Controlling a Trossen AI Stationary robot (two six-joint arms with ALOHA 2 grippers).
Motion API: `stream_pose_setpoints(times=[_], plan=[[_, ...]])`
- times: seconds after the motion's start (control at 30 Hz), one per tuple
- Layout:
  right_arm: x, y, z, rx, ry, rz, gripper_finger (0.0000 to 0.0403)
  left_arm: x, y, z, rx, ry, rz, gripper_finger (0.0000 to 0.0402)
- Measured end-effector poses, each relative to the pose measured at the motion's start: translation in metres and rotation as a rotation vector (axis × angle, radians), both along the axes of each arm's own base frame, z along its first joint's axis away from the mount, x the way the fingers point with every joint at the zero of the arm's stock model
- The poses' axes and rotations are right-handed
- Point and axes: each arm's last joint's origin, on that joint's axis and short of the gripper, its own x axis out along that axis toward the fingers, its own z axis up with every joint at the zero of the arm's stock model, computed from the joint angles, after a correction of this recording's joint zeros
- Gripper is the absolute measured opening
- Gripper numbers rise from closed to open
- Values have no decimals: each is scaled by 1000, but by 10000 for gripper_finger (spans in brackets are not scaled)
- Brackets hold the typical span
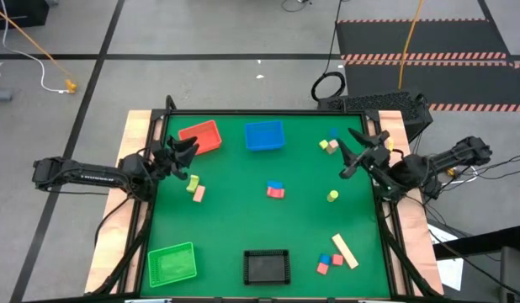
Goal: Sort & place blocks by color
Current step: Put the top right light brown block into the orange bin
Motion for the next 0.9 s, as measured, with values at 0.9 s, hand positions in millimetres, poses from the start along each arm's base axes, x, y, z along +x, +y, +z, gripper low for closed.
stream_pose_setpoints(times=[0.9], plan=[[56,-97,-24,474,384,-267,214,46,3,65,45,421,-5,184]])
